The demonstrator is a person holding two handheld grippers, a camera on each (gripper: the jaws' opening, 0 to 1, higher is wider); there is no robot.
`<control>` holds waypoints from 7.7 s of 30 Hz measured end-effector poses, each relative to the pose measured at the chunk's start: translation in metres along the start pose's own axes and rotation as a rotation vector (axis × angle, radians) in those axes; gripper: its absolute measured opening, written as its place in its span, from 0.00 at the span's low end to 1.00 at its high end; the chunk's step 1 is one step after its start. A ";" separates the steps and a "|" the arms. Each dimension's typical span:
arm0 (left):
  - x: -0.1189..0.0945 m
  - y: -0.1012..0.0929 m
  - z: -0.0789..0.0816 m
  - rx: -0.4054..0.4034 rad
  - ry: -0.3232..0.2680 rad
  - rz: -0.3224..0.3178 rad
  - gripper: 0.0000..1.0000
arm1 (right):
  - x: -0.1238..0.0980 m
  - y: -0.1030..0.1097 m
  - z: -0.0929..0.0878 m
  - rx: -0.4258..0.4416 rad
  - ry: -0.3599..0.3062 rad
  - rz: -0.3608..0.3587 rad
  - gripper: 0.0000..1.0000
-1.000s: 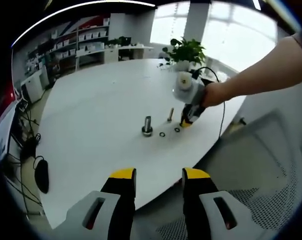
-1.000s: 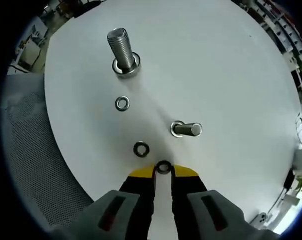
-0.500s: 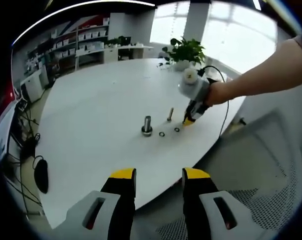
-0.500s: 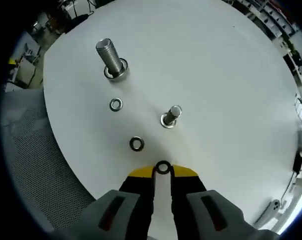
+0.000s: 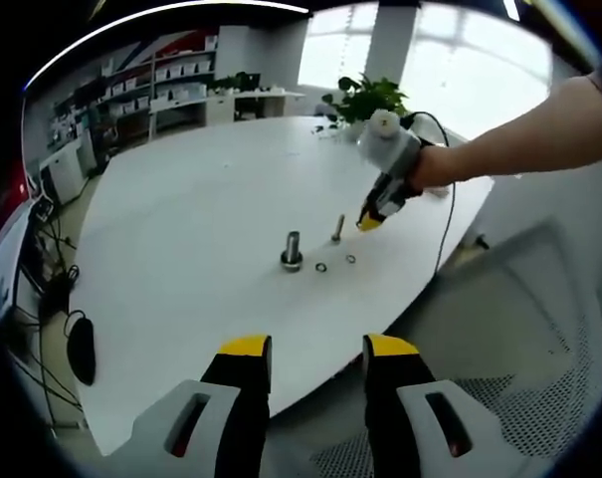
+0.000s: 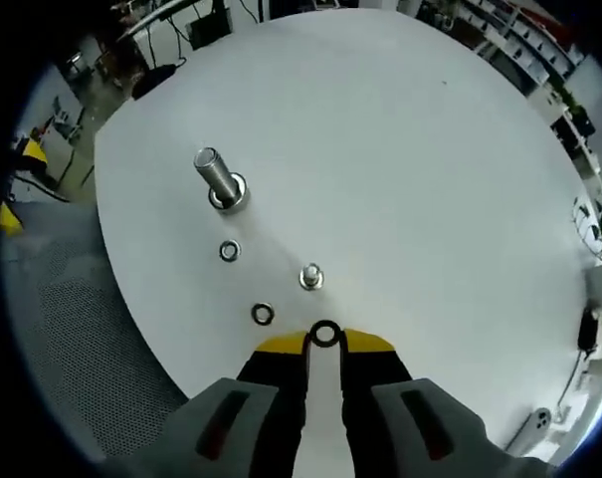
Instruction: Place the washer onto the threaded stud by aligning its center hole with the stud, sliding it down to the base, and recovering from edge contact or off-axis alignment until the washer reaches the visible bottom stop.
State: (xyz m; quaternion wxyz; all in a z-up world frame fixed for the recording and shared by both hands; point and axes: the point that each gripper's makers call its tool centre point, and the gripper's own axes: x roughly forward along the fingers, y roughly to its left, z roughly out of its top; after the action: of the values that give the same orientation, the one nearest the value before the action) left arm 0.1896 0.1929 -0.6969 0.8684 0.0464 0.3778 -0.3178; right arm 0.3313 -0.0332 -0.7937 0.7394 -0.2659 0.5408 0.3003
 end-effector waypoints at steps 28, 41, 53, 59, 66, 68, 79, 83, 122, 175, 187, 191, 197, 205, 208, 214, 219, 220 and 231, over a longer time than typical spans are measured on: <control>0.000 0.001 0.002 0.000 -0.007 0.004 0.35 | -0.016 0.000 0.042 -0.106 -0.147 -0.008 0.13; 0.000 -0.001 0.002 0.003 -0.008 -0.002 0.34 | -0.016 0.010 0.037 -0.149 -0.128 0.012 0.13; 0.000 -0.002 0.001 0.000 -0.003 -0.009 0.34 | -0.011 0.014 0.032 -0.159 -0.114 0.021 0.13; 0.001 -0.002 0.000 0.008 0.003 -0.008 0.34 | -0.008 0.011 0.033 -0.166 -0.113 0.019 0.13; 0.001 -0.002 0.000 0.004 0.002 -0.007 0.34 | -0.005 0.011 0.036 -0.181 -0.114 0.023 0.13; 0.001 -0.001 0.000 0.005 0.005 -0.005 0.34 | -0.006 0.011 0.037 -0.183 -0.115 0.024 0.13; 0.001 -0.001 -0.002 0.032 0.022 0.005 0.34 | 0.008 0.012 0.036 -0.215 -0.099 0.027 0.13; 0.002 -0.001 -0.003 0.033 0.026 0.005 0.34 | 0.017 0.011 0.034 -0.217 -0.085 0.031 0.14; 0.002 0.002 -0.002 -0.005 0.023 0.009 0.35 | 0.026 0.022 0.009 -0.211 -0.018 0.061 0.18; 0.001 -0.001 -0.002 0.008 0.011 0.002 0.35 | 0.056 0.090 0.046 -0.298 -0.029 0.149 0.19; 0.001 0.001 -0.002 0.001 0.010 0.005 0.35 | 0.056 0.089 0.045 -0.364 0.012 0.131 0.15; 0.001 0.000 -0.001 0.003 0.007 0.003 0.35 | 0.055 0.090 0.043 -0.356 0.015 0.135 0.14; 0.001 0.000 -0.002 0.005 0.011 0.002 0.35 | 0.056 0.088 0.042 -0.340 0.030 0.132 0.14; 0.001 -0.001 -0.002 0.010 0.012 0.001 0.34 | 0.056 0.088 0.043 -0.277 0.032 0.118 0.13; 0.001 -0.001 -0.003 0.004 0.015 -0.003 0.34 | 0.056 0.088 0.042 -0.287 0.029 0.113 0.13; 0.001 -0.001 -0.003 0.007 0.017 -0.002 0.34 | 0.053 0.088 0.040 -0.276 0.001 0.109 0.13; 0.002 -0.002 -0.004 0.014 0.025 -0.007 0.34 | 0.051 0.087 0.031 -0.293 0.028 0.103 0.13; 0.002 -0.003 -0.004 0.016 0.026 -0.008 0.34 | 0.050 0.086 0.031 -0.288 0.020 0.103 0.13; 0.002 -0.004 -0.004 0.009 0.024 -0.018 0.34 | 0.029 0.071 0.035 -0.154 -0.055 0.117 0.13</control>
State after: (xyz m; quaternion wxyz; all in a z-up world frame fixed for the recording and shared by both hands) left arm 0.1857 0.1902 -0.7006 0.8607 0.0505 0.3871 -0.3267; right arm 0.3089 0.0446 -0.8165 0.7127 -0.2816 0.5100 0.3908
